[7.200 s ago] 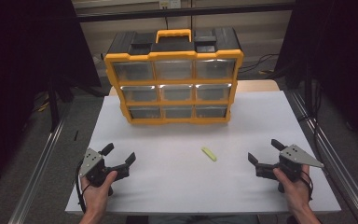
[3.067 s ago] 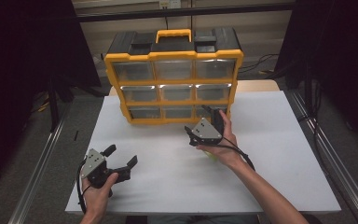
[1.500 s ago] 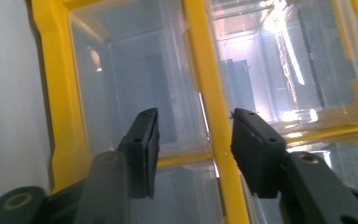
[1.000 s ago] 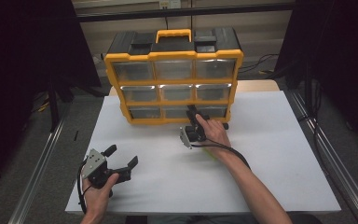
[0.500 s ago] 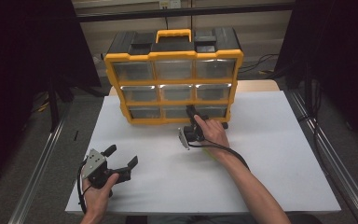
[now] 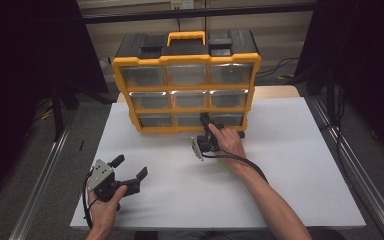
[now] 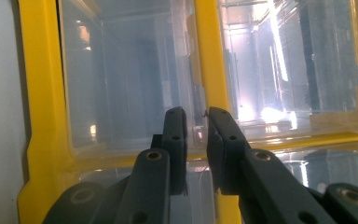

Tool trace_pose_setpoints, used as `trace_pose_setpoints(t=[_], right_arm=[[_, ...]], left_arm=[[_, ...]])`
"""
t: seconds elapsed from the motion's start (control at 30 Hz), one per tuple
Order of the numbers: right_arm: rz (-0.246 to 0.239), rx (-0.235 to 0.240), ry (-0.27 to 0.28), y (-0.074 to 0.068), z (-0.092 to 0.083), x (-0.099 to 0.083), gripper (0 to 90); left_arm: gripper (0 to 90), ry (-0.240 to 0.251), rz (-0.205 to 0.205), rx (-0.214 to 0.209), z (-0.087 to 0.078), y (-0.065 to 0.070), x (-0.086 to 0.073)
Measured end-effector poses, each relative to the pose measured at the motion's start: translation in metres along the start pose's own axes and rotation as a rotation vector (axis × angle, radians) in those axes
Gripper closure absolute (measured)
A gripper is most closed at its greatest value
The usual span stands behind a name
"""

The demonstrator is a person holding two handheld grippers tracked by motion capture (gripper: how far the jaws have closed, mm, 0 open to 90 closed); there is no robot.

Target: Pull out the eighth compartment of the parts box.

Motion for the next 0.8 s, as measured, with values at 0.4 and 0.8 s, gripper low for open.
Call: trace_pose_setpoints(t=[0.4,0.8], right_arm=[[-0.01,0.001,0.007,0.003,-0.005,0.003,78.3],[-0.018,0.002,0.006,0.005,-0.012,0.006,78.3]], left_arm=[[5.5,-0.001,0.001,0.002,0.0,-0.001,0.0],[5.5,0.001,0.005,-0.004,0.0,0.0,0.0]])
Point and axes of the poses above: each handheld gripper's, and its own axes: z roughly forward along the jaws, x roughly out of its top, y roughly to its right, the point moved 2 cm from there along z, roughly forward along the jaws, and after that the axes turned 14 degrees about -x, right-handed, at the moved point
